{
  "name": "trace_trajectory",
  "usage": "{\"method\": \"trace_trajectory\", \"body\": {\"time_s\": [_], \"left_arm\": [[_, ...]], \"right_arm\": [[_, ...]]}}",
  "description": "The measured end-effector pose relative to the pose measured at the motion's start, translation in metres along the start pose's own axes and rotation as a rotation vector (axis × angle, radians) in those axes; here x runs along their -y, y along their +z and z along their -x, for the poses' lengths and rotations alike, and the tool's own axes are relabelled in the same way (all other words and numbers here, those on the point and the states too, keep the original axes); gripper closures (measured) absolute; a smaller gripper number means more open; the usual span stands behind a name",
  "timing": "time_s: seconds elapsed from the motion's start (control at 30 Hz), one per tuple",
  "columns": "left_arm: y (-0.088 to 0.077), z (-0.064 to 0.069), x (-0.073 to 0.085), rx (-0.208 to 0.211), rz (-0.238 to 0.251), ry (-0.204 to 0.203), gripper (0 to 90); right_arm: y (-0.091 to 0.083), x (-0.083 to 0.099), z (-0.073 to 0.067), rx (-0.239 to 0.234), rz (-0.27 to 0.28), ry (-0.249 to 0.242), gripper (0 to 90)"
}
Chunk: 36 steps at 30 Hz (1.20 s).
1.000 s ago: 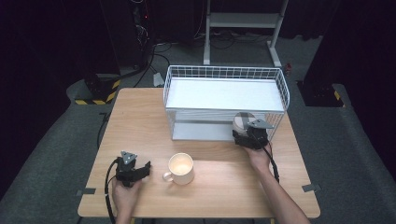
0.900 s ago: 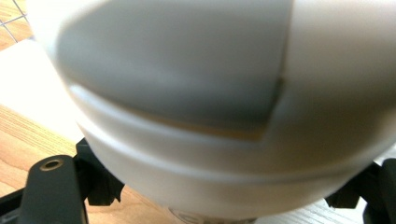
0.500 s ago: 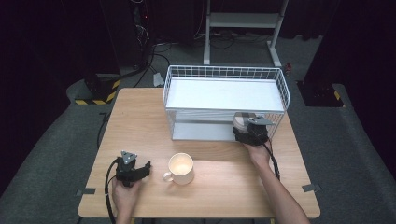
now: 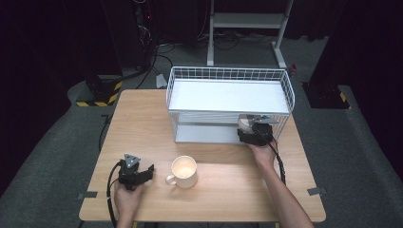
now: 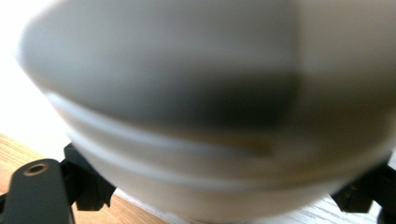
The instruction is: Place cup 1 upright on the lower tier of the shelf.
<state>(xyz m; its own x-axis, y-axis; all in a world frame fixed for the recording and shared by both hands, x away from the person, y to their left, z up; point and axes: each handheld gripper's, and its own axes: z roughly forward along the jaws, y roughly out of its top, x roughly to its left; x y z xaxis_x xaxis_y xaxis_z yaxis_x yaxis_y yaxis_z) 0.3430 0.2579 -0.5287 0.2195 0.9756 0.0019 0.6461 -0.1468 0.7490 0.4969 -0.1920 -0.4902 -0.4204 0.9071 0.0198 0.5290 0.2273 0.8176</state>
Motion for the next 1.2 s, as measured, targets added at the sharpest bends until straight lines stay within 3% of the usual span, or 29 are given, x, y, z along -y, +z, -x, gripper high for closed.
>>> {"method": "trace_trajectory", "body": {"time_s": [0.07, 0.27, 0.47, 0.67, 0.8, 1.03, 1.2], "left_arm": [[0.000, 0.000, 0.000, 0.000, 0.001, -0.001, 28.2], [0.000, 0.000, 0.000, 0.001, 0.002, 0.000, 28.1], [0.000, 0.000, 0.000, 0.003, -0.001, 0.005, 27.6], [0.000, 0.000, 0.000, 0.003, -0.002, 0.005, 26.6], [0.000, 0.000, 0.000, 0.000, -0.004, 0.004, 25.9], [0.000, 0.000, 0.000, 0.000, -0.005, 0.003, 25.7], [0.000, 0.000, 0.000, 0.000, -0.005, 0.003, 25.6]], "right_arm": [[0.000, 0.000, 0.001, -0.001, -0.001, -0.007, 13.4], [-0.005, 0.001, -0.001, 0.019, -0.046, 0.037, 13.7], [-0.010, 0.009, -0.003, 0.016, -0.024, 0.024, 19.6], [-0.014, 0.017, -0.008, 0.049, -0.043, 0.025, 23.1], [-0.012, 0.019, -0.007, 0.055, -0.056, 0.052, 24.6], [-0.007, 0.022, -0.005, 0.064, -0.067, 0.038, 26.1], [-0.003, 0.024, 0.000, 0.074, -0.061, 0.063, 34.8]]}}
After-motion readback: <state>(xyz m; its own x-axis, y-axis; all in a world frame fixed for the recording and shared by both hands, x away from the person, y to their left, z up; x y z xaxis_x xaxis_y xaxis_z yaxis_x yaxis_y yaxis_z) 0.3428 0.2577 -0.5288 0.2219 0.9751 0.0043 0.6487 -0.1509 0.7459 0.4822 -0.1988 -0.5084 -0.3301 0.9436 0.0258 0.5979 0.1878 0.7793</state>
